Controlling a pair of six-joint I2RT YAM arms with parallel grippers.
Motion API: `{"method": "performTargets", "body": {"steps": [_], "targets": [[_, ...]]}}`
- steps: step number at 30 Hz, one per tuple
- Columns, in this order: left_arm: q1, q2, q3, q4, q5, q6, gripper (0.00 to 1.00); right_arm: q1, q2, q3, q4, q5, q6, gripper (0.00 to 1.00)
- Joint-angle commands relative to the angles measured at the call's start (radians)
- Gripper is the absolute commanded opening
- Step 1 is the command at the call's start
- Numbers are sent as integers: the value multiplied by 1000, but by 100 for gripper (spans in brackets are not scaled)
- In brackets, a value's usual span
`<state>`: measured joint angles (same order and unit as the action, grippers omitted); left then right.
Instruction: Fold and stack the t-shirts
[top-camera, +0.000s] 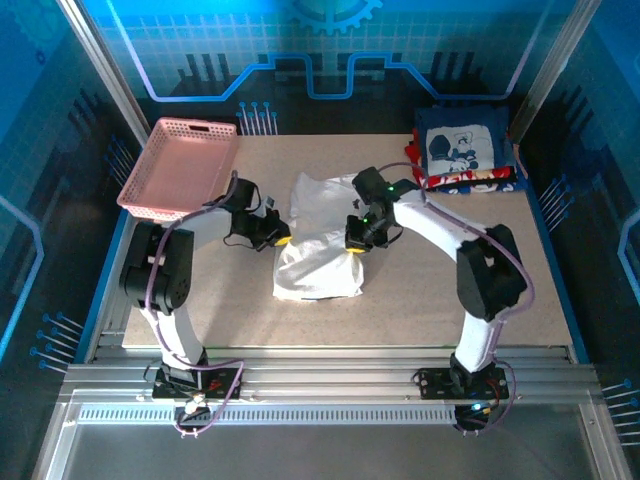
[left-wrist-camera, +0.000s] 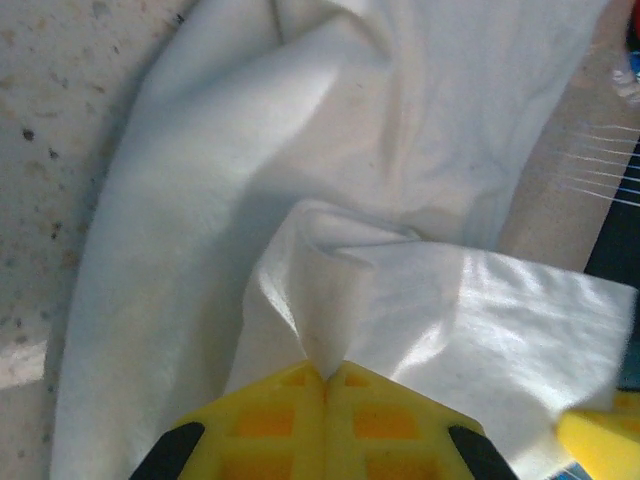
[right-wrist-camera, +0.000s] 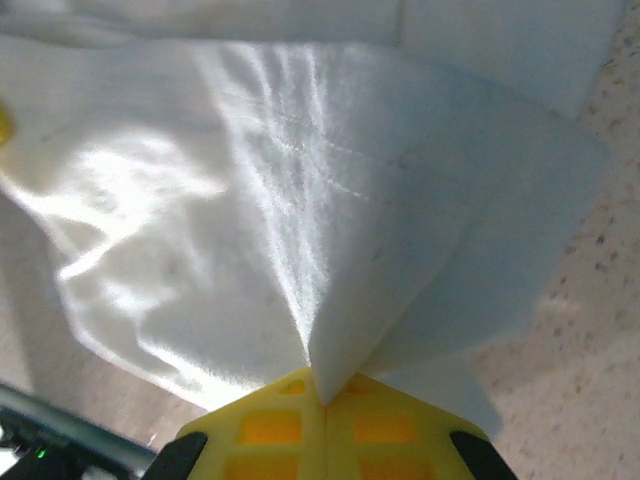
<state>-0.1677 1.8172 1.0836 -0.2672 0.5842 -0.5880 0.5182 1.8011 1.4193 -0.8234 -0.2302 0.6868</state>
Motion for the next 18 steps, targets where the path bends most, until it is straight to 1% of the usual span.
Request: {"method": "performTargets", "body": {"steps": [1,4,8,12,18], "targets": [[-4,-84,-38,6,22,1,0,33,-118,-71,56,-65,-19,0],[-4,-142,-77,25,17,-14,0,43,-213,-172,166,-103,-12,0],[-4,-194,-130,47,1,-22,0,35,-278,-291,293,-156,-8,0],[-10,-197,-174,75,5,-40,0,10,-295,-375,316,-150,15,0],[-36,-183,-243,121,-42,-57,0,-25,-254,-475,301,-149,22,0]]}}
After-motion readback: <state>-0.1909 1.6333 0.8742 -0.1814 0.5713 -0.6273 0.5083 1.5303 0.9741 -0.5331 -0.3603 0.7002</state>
